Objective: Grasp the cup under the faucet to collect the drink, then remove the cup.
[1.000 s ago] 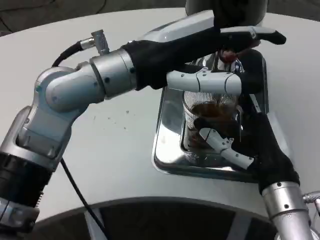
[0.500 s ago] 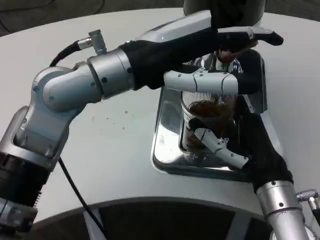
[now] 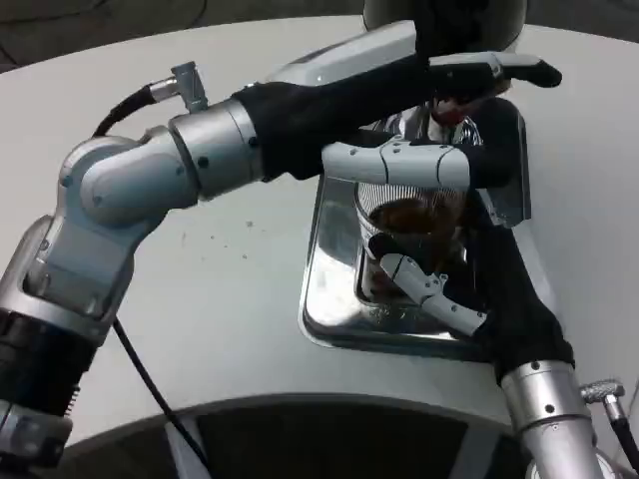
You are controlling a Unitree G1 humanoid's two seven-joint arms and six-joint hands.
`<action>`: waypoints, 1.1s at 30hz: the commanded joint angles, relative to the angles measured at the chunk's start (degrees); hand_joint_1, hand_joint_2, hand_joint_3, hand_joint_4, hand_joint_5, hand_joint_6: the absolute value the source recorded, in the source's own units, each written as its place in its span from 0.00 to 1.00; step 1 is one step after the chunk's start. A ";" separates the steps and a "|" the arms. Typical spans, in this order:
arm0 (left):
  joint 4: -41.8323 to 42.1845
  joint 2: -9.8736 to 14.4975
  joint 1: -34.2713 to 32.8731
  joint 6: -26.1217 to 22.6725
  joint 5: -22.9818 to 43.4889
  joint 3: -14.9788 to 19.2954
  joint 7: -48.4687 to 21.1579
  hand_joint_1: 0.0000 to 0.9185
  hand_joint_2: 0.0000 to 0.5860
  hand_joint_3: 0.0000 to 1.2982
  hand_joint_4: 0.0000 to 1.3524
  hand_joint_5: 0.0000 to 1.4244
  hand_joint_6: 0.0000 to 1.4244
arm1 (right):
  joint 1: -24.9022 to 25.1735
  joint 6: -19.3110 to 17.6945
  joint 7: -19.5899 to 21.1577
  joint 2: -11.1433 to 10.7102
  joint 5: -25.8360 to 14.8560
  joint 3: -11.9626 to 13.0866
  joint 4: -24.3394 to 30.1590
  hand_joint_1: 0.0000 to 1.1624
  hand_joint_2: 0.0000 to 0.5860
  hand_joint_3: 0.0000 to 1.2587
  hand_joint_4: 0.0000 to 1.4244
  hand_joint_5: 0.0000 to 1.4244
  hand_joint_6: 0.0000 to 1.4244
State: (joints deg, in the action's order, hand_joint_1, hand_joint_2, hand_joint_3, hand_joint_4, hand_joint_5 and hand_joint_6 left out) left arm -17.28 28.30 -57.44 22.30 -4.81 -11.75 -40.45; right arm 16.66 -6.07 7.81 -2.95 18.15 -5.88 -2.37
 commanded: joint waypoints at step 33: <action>14.81 -4.07 11.08 -2.23 10.68 14.27 8.74 0.00 0.21 0.16 0.14 0.19 0.18 | -1.58 1.11 6.10 2.44 3.48 -2.20 -0.84 0.53 0.41 0.04 0.12 0.14 0.00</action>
State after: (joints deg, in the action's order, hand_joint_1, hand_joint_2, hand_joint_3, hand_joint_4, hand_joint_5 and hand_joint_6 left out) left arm -5.11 23.37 -48.42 21.05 4.59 1.31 -32.60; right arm 15.77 -5.50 13.24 -1.14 21.11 -7.65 -2.39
